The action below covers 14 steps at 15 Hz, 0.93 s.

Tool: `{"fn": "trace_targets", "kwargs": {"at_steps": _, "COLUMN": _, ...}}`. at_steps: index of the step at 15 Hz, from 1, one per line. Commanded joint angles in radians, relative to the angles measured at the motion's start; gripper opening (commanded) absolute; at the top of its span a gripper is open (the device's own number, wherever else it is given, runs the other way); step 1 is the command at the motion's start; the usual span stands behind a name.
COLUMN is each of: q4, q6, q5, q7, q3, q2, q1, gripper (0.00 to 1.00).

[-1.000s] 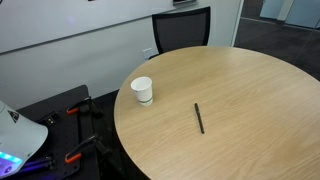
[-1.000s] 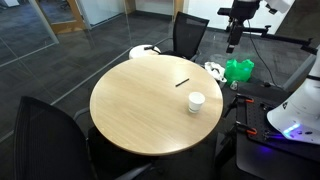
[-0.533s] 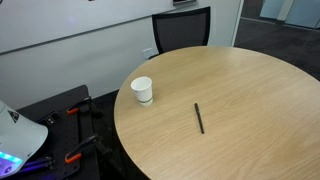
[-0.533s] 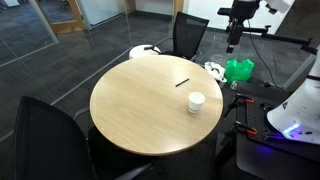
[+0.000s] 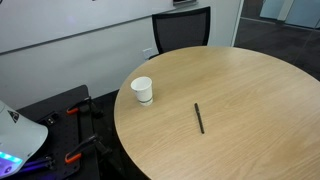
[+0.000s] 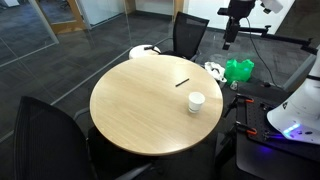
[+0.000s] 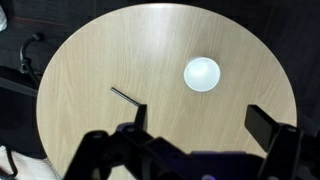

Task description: Pick the pen and put it in the cup

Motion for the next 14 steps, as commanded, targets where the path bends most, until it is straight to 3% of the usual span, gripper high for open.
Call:
{"fn": "trace_targets", "kwargs": {"at_steps": 1, "q4": 0.058, "q6": 0.022, "q5": -0.091, "q7": -0.104, "q3": -0.018, "q2": 0.103, "q1": -0.013, "gripper": 1.0}}
{"fn": "trace_targets", "kwargs": {"at_steps": 6, "q4": 0.121, "q6": 0.073, "q5": -0.201, "q7": -0.279, "q3": -0.065, "q2": 0.243, "q1": -0.015, "gripper": 1.0}}
{"fn": "trace_targets", "kwargs": {"at_steps": 11, "q4": 0.164, "q6": 0.176, "q5": -0.186, "q7": -0.533, "q3": -0.137, "q2": 0.366, "q1": -0.019, "gripper": 1.0}}
{"fn": "trace_targets", "kwargs": {"at_steps": 12, "q4": 0.13, "q6": 0.152, "q5": -0.183, "q7": -0.459, "q3": -0.113, "q2": 0.316, "q1": -0.022, "gripper": 1.0}}
{"fn": "trace_targets", "kwargs": {"at_steps": 14, "q4": 0.134, "q6": 0.157, "q5": -0.182, "q7": -0.47, "q3": -0.117, "q2": 0.339, "q1": -0.029, "gripper": 1.0}}
